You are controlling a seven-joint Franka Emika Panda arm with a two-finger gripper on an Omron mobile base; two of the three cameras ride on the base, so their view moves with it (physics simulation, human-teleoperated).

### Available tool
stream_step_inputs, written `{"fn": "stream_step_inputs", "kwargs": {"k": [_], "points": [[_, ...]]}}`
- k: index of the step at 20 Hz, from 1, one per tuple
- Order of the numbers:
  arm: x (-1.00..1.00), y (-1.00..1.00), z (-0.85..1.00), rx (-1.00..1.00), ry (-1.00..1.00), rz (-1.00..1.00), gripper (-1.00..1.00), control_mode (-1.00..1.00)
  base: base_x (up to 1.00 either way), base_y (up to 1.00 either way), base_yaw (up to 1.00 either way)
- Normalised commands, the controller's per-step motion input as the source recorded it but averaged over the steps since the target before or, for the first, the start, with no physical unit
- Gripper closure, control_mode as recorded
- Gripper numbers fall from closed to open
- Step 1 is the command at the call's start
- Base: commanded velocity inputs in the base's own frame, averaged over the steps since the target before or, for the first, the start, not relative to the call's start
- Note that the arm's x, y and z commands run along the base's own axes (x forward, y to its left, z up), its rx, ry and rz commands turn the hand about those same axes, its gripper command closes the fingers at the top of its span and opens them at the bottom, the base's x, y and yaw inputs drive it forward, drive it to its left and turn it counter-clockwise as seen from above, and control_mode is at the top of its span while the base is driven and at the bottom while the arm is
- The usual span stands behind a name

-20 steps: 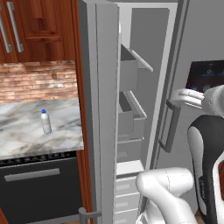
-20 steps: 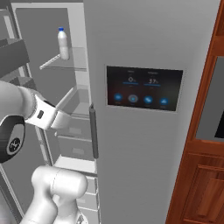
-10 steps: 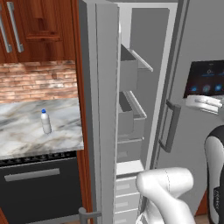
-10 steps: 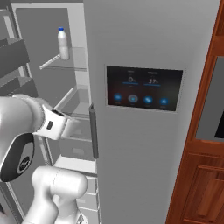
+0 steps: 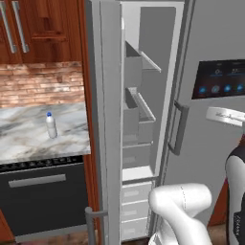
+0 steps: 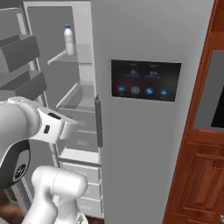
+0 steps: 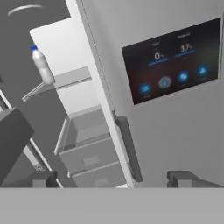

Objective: Take the bottled waters from the counter and place them in the freezer to freeze. Close the freezer door after placing the bottles.

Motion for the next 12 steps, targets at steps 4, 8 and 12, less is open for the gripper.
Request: {"fn": "stream_step_inputs", "kwargs": {"k": [4,8,12], "points": [[0.00,0.00,0.00,0.00,0.00,0.00,-1.00,1.00,-1.00,0.32,0.00],[0.00,0.00,0.00,0.00,0.00,0.00,-1.00,1.00,-1.00,0.45,0.00],[0.00,0.00,0.00,0.00,0.00,0.00,-1.00,1.00,-0.97,0.75,0.00]]}}
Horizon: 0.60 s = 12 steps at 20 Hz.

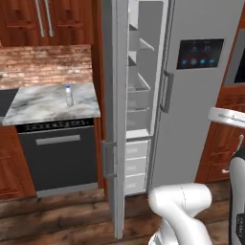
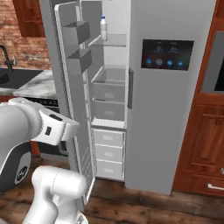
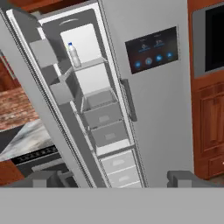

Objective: Take the bottled waters from the counter and place them in the freezer to freeze. Close the freezer door after placing the bottles.

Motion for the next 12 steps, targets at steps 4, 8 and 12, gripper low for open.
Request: {"fn": "stream_step_inputs", "kwargs": {"k": [4,8,12], "points": [[0.00,0.00,0.00,0.00,0.00,0.00,-1.00,1.00,-0.68,0.99,0.00],[0.00,0.00,0.00,0.00,0.00,0.00,-1.00,1.00,-0.07,1.00,0.05],[0.00,0.00,0.00,0.00,0.00,0.00,-1.00,1.00,0.25,1.00,0.03]]}}
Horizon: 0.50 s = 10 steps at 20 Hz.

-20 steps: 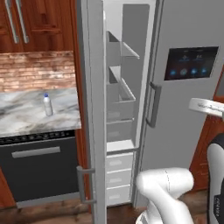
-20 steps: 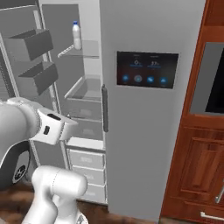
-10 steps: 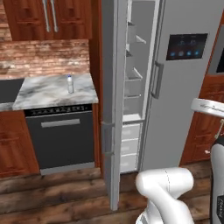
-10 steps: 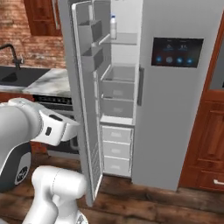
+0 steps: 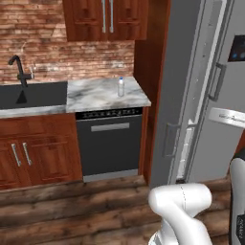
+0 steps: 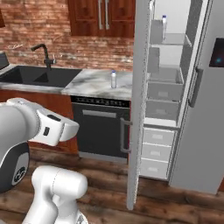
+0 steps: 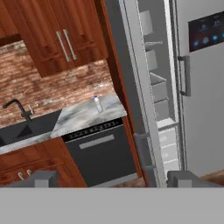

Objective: Take the bottled waters from the counter and place them in the freezer to freeze. Close the freezer door after placing the bottles.

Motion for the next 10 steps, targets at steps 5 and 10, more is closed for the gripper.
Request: {"fn": "stream_step_inputs", "kwargs": {"k": [5,10], "points": [[0.00,0.00,0.00,0.00,0.00,0.00,-1.00,1.00,0.65,1.00,0.00],[0.00,0.00,0.00,0.00,0.00,0.00,-1.00,1.00,0.98,0.47,-0.02]]}}
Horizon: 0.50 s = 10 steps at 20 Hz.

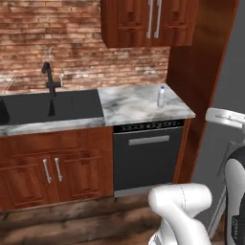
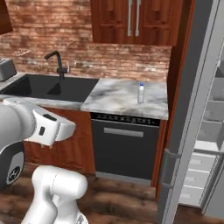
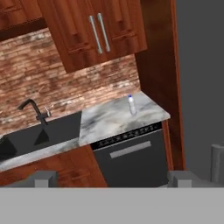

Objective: Take the bottled waters from the counter and place them in the freezer to freeze. Close the freezer door after placing the bottles.

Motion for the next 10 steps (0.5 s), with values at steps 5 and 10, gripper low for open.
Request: {"fn": "stream_step_inputs", "kwargs": {"k": [5,10], "points": [[0.00,0.00,0.00,0.00,0.00,0.00,-1.00,1.00,1.00,-0.01,-0.19],[0.00,0.00,0.00,0.00,0.00,0.00,-1.00,1.00,0.83,-0.17,-0.10]]}}
